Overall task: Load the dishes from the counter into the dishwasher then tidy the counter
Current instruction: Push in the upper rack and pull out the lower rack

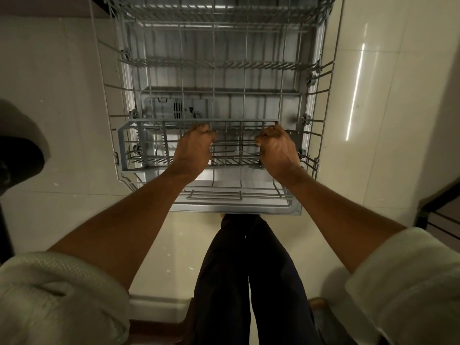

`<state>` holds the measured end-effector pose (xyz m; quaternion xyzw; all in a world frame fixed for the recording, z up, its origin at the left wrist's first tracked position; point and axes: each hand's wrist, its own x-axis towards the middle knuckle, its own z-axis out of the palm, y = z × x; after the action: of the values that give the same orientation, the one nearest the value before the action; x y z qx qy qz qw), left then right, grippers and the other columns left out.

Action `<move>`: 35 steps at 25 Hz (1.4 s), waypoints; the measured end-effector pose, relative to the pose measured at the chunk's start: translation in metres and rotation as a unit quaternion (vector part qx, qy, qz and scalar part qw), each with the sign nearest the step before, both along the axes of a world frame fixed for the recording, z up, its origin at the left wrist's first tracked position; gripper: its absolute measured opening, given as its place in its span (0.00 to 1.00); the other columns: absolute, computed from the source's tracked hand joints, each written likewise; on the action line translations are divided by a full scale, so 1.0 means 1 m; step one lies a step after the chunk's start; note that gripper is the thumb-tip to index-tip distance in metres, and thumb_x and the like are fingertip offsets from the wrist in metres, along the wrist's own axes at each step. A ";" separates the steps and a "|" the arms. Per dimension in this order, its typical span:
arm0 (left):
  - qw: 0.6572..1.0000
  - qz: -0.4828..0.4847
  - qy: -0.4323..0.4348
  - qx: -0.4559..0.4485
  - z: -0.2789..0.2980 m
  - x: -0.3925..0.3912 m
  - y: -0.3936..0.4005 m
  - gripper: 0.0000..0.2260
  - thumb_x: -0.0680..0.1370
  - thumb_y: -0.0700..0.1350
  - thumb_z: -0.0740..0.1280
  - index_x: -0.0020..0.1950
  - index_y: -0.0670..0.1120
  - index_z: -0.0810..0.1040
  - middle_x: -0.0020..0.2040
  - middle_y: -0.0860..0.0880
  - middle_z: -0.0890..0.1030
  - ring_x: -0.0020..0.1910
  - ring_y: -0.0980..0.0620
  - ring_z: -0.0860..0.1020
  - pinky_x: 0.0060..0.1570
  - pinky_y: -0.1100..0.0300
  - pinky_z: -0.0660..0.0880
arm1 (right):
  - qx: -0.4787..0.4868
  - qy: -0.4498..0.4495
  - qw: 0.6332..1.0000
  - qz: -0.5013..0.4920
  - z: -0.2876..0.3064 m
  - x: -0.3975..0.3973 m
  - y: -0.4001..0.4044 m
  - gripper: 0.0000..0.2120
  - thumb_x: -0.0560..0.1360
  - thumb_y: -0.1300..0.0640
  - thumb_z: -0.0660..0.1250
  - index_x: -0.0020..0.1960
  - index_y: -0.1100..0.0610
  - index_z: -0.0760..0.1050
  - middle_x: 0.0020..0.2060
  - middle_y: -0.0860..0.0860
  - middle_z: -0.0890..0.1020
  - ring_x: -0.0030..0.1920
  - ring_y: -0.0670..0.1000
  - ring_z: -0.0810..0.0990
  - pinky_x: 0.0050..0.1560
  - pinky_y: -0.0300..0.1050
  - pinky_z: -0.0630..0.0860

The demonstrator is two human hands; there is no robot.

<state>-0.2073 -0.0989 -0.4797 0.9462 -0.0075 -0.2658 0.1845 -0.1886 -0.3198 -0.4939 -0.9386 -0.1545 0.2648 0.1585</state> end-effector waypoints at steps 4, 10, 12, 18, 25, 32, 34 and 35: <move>0.999 0.028 0.014 -0.005 0.021 -0.001 0.004 0.23 0.73 0.27 0.66 0.63 0.46 0.80 0.58 0.47 0.79 0.60 0.46 0.76 0.56 0.53 0.77 | -0.008 0.006 1.000 0.005 0.023 -0.006 0.002 0.19 0.71 0.72 0.70 0.60 0.61 0.80 0.57 0.56 0.82 0.61 0.57 0.75 0.57 0.51 0.78; 0.999 0.048 -0.004 -0.011 0.106 -0.013 0.009 0.27 0.72 0.25 0.63 0.69 0.43 0.75 0.65 0.44 0.78 0.63 0.45 0.76 0.61 0.54 0.76 | -0.014 0.007 0.999 0.030 0.100 -0.021 0.028 0.23 0.70 0.68 0.69 0.65 0.64 0.77 0.61 0.58 0.81 0.63 0.59 0.76 0.63 0.56 0.77; 0.998 0.055 -0.015 -0.011 0.143 -0.017 0.015 0.28 0.72 0.26 0.63 0.71 0.41 0.73 0.68 0.42 0.76 0.67 0.42 0.74 0.64 0.52 0.74 | -0.025 0.009 0.999 0.046 0.138 -0.021 0.049 0.25 0.74 0.64 0.66 0.71 0.65 0.72 0.67 0.59 0.77 0.69 0.59 0.72 0.69 0.56 0.71; 0.997 0.064 -0.031 -0.014 0.239 -0.044 0.053 0.31 0.74 0.32 0.65 0.77 0.36 0.61 0.77 0.37 0.63 0.77 0.40 0.62 0.76 0.50 0.59 | 0.004 -0.010 0.997 0.082 0.245 -0.029 0.126 0.30 0.82 0.58 0.57 0.81 0.61 0.51 0.80 0.58 0.55 0.80 0.56 0.52 0.79 0.50 0.47; 0.989 0.125 -0.074 0.016 0.324 -0.090 0.154 0.31 0.82 0.42 0.55 0.81 0.40 0.44 0.81 0.42 0.44 0.80 0.46 0.42 0.79 0.51 0.44 | -0.020 -0.090 0.982 0.165 0.341 -0.052 0.258 0.32 0.84 0.52 0.52 0.81 0.61 0.41 0.81 0.58 0.45 0.81 0.56 0.43 0.80 0.52 0.42; 0.983 0.103 -0.134 0.076 0.425 -0.133 0.326 0.32 0.82 0.45 0.54 0.80 0.39 0.40 0.81 0.41 0.40 0.80 0.45 0.40 0.79 0.50 0.43 | 0.037 -0.157 0.982 0.097 0.419 -0.094 0.436 0.28 0.85 0.51 0.51 0.81 0.62 0.53 0.80 0.59 0.55 0.81 0.55 0.51 0.80 0.50 0.47; 0.975 0.126 -0.168 0.079 0.452 -0.143 0.374 0.31 0.82 0.44 0.53 0.80 0.40 0.40 0.81 0.41 0.40 0.80 0.46 0.39 0.78 0.51 0.43 | 0.053 -0.175 0.976 0.120 0.441 -0.100 0.487 0.28 0.83 0.55 0.54 0.80 0.63 0.55 0.80 0.59 0.57 0.80 0.56 0.53 0.79 0.50 0.48; 0.970 0.142 -0.180 0.079 0.464 -0.147 0.396 0.31 0.82 0.44 0.53 0.80 0.40 0.40 0.81 0.42 0.40 0.80 0.47 0.39 0.79 0.51 0.43 | 0.066 -0.184 0.972 0.129 0.454 -0.100 0.511 0.27 0.83 0.56 0.55 0.80 0.63 0.56 0.80 0.60 0.57 0.80 0.56 0.54 0.79 0.50 0.48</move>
<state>-0.3539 0.2970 -0.0158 0.9815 0.1146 -0.0620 0.1401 -0.2888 0.1912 -0.0398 -0.9309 -0.3176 0.0949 0.1534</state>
